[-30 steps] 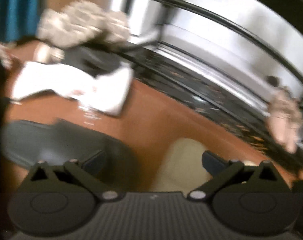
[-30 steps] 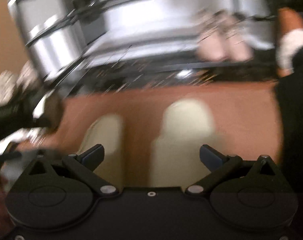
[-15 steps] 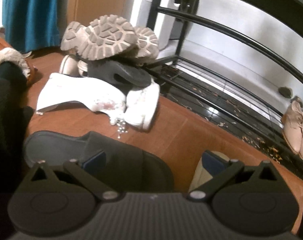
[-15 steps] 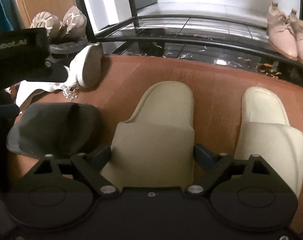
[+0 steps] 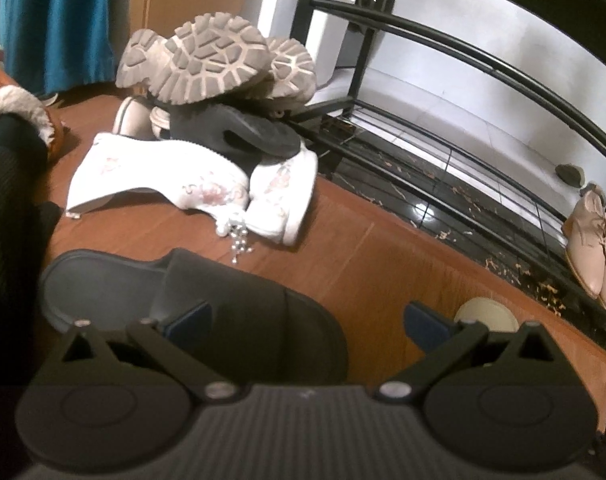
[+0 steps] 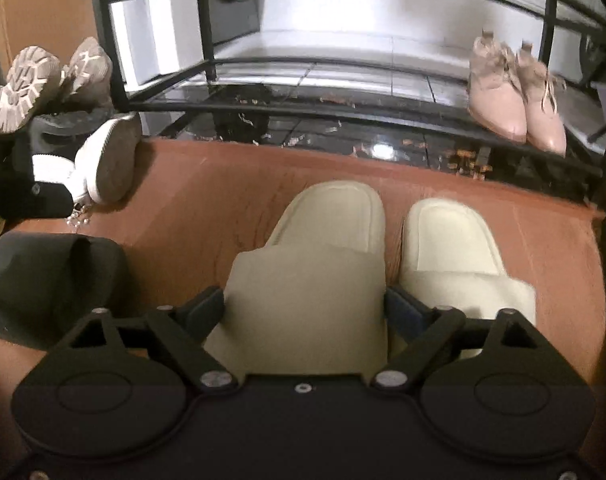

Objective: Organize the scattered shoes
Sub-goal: 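Place the cream slide beside the other slide with the left tool, then push the two cream slides together side by side with the right tool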

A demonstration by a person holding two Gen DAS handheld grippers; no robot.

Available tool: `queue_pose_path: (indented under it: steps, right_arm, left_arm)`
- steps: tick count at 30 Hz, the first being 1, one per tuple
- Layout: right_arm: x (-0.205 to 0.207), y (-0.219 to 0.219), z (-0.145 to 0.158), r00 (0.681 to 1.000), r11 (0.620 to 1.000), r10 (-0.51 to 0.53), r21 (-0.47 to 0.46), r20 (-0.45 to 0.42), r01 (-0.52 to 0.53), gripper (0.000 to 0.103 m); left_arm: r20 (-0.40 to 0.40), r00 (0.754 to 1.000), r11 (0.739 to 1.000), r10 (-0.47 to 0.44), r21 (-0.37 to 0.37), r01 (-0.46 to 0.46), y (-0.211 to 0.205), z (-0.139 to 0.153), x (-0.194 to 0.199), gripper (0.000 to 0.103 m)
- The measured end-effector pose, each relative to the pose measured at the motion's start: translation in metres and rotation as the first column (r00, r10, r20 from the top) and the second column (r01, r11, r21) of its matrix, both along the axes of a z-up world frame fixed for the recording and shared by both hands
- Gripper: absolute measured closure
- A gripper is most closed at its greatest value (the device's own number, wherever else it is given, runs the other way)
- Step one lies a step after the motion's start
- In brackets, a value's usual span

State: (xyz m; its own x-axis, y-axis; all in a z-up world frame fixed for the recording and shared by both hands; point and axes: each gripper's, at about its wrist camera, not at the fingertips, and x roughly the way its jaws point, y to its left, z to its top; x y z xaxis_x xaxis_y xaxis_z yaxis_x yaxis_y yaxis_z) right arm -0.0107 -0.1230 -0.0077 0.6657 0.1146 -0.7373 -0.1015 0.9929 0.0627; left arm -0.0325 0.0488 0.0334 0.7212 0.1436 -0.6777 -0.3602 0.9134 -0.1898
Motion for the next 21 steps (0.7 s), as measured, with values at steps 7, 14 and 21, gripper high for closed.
queue_pose_path:
  steps: [7,14,21]
  right_arm:
    - [-0.018,-0.026,0.017,1.0,0.995,-0.002,0.1,0.019,0.0,0.002]
    - [-0.023,-0.047,0.026,0.996,0.983,-0.088,0.159,-0.031,0.092,0.002]
    - [-0.028,-0.055,0.027,0.991,0.984,-0.121,0.127,-0.065,0.128,0.001]
  left_arm:
    - [-0.015,1.0,1.0,-0.027,0.012,0.027,-0.005,-0.002,0.001,0.001]
    - [-0.04,0.999,0.998,-0.035,0.048,0.037,-0.007,-0.004,0.003,0.001]
    - [-0.11,0.992,0.992,-0.064,0.104,0.075,-0.014,-0.007,0.009,0.001]
